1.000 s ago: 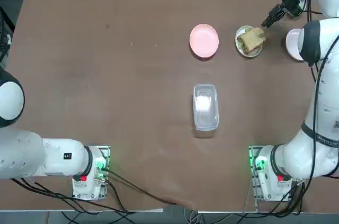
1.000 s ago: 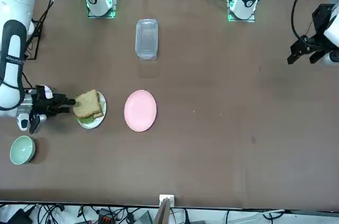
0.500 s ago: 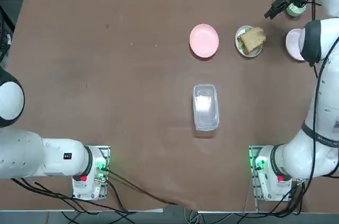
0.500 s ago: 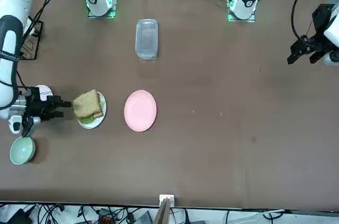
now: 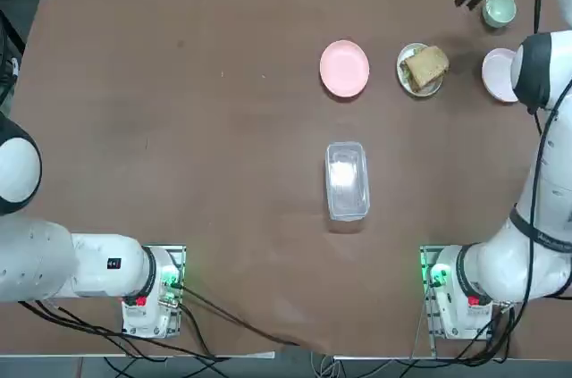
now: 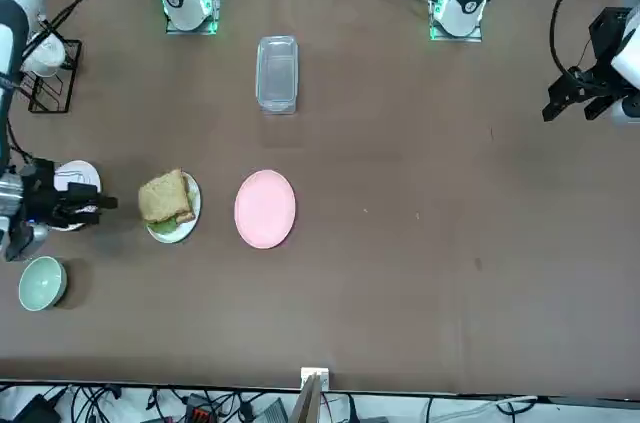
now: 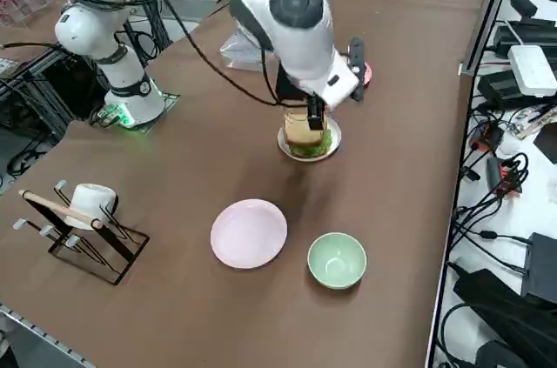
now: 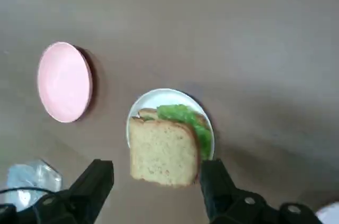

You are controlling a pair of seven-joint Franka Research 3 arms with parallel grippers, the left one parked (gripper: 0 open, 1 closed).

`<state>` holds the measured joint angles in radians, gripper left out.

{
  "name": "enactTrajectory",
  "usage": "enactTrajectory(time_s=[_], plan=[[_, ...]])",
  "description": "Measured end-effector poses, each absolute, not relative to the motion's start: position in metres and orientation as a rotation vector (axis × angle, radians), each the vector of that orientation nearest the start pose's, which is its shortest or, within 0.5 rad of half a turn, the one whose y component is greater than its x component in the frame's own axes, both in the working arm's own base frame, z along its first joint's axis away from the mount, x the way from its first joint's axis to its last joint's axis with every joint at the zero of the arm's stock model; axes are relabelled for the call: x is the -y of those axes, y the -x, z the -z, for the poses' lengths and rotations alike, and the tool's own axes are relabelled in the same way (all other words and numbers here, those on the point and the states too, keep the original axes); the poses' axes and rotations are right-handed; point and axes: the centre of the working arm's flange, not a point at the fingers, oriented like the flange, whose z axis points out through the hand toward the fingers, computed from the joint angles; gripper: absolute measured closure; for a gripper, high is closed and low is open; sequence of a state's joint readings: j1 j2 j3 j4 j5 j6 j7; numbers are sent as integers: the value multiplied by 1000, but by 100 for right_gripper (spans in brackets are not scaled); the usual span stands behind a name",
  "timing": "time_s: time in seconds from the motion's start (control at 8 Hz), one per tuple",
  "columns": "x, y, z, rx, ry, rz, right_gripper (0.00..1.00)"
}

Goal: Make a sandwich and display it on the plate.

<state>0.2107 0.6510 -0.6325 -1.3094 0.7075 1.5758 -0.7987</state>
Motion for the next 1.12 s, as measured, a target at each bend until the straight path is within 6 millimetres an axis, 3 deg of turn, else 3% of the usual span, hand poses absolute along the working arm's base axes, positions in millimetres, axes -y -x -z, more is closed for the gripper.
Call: enactTrajectory(time_s=[0.25, 0.62, 1.12], plan=[[110, -694, -433, 511, 2765, -6, 0], [112, -694, -485, 390, 2890, 41, 0], [67, -675, -565, 315, 3117, 53, 0]])
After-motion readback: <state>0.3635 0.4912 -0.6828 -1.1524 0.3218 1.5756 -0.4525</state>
